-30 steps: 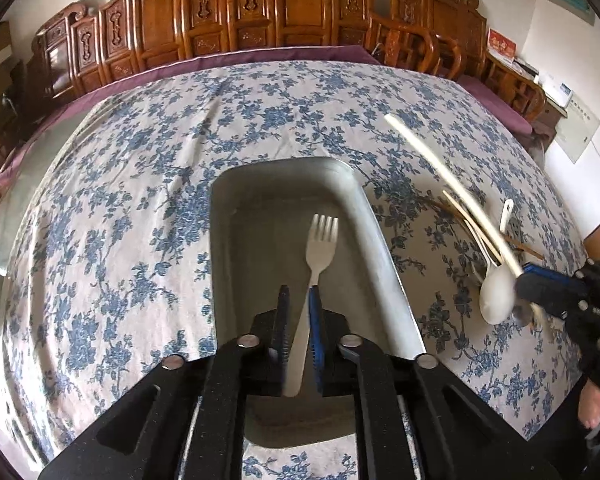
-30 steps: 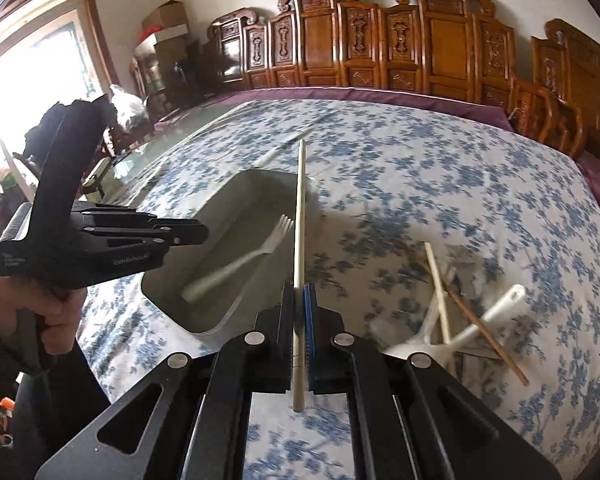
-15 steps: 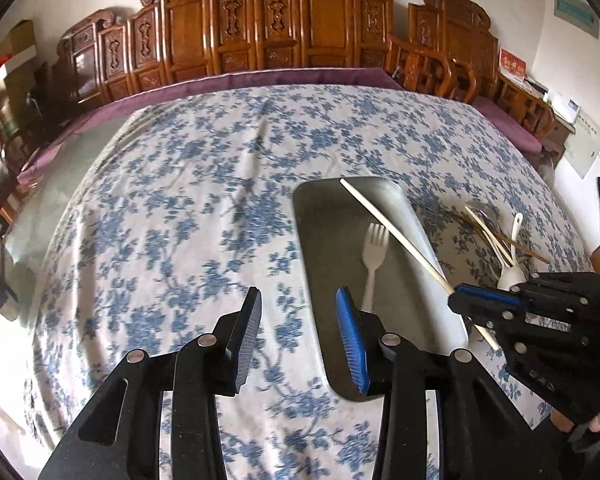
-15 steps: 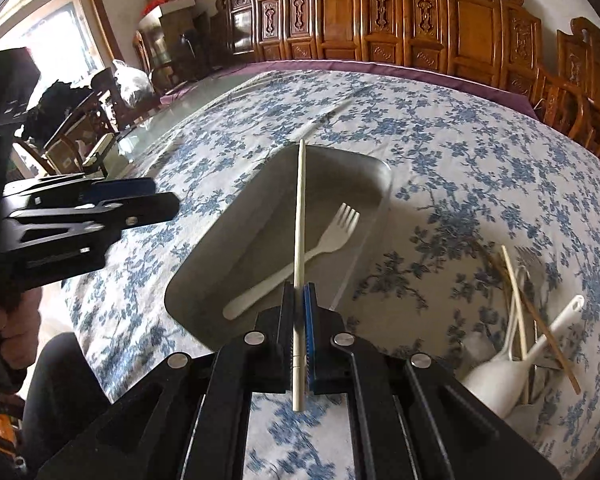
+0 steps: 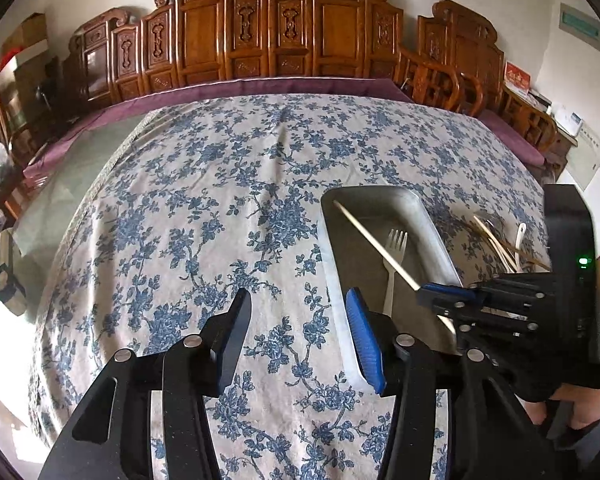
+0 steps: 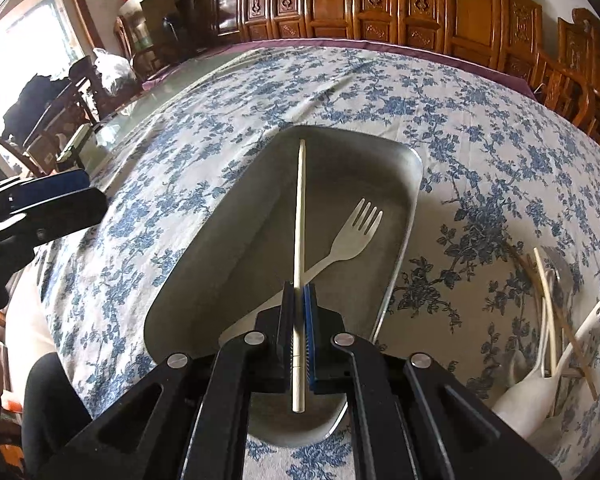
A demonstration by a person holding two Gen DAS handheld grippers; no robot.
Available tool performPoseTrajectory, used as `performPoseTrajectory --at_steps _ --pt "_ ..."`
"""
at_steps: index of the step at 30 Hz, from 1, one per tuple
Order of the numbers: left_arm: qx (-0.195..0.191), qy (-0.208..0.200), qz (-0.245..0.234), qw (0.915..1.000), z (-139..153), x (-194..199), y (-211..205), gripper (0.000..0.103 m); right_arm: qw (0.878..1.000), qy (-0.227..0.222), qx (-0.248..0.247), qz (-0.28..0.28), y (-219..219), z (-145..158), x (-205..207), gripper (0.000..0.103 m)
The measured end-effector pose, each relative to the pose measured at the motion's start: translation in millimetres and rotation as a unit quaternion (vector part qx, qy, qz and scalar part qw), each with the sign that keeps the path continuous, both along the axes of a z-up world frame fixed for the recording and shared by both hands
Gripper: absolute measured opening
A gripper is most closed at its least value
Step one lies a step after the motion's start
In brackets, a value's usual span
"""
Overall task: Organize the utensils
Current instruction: 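Lower the chopstick into the grey tray and open the right tool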
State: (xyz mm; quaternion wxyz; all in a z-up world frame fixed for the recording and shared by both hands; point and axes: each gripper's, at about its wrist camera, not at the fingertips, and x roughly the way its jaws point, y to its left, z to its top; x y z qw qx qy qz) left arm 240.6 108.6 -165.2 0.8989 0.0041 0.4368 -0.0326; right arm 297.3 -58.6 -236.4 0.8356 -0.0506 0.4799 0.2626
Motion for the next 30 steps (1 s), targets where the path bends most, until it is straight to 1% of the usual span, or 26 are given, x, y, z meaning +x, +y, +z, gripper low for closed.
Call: performPoseTrajectory --at_steps 2,4,5,8,10,11,20,21,22,23,24,25,30 --pt "-0.001 0.000 0.001 1.0000 0.6 -0.3 0.2 0.047 1.000 0.008 0.007 0.000 1.0 -4.2 1.7 0.006" --pt "-0.003 -0.001 0.001 1.0000 1.1 -1.4 0.5 0.047 1.000 0.001 0.015 0.003 1.2 -3.8 0.8 0.008" --pt "-0.003 -0.003 0.001 1.0000 1.9 -2.0 0.2 0.047 1.000 -0.004 0.025 0.014 0.7 -2.6 -1.0 0.008" --pt "-0.005 -0.003 0.001 1.0000 2.9 -1.6 -0.3 0.047 1.000 -0.005 0.026 0.015 -2.6 -0.6 -1.6 0.008" --pt "-0.003 -0.004 -0.001 1.0000 3.4 -2.5 -2.9 0.047 0.999 -0.005 0.050 0.014 -12.6 5.2 -4.0 0.008" --pt "-0.004 -0.004 -0.003 1.0000 3.5 -3.2 -4.9 0.047 0.999 -0.010 0.052 0.010 -18.0 9.0 -6.2 0.008" --pt "-0.001 -0.014 -0.034 0.9993 13.5 -13.4 -31.1 0.047 0.997 -0.067 0.025 -0.022 -76.4 45.8 -35.0 0.008" --pt "0.001 -0.016 -0.037 0.9992 14.4 -14.3 -34.5 0.047 0.997 -0.073 0.022 -0.026 -86.2 50.6 -39.6 0.010" --pt "0.004 -0.018 -0.041 0.9990 15.7 -15.7 -38.9 0.047 0.996 -0.077 0.021 -0.030 -94.3 53.7 -42.9 0.015" --pt "0.004 -0.019 -0.043 0.9989 16.6 -16.4 -42.0 0.048 0.996 -0.081 0.020 -0.035 -104.8 57.6 -47.0 0.018" --pt "0.003 -0.019 -0.045 0.9988 17.6 -16.8 -46.0 0.049 0.996 -0.084 0.017 -0.039 -112.6 58.8 -50.1 0.024" --pt "0.001 -0.019 -0.045 0.9988 18.5 -16.4 -49.8 0.050 0.995 -0.087 0.013 -0.044 -122.3 60.6 -53.3 0.025" --pt "-0.027 -0.023 -0.049 0.9981 26.9 -13.4 -71.7 0.050 0.994 -0.084 -0.012 -0.067 -162.3 61.0 -61.8 0.025"
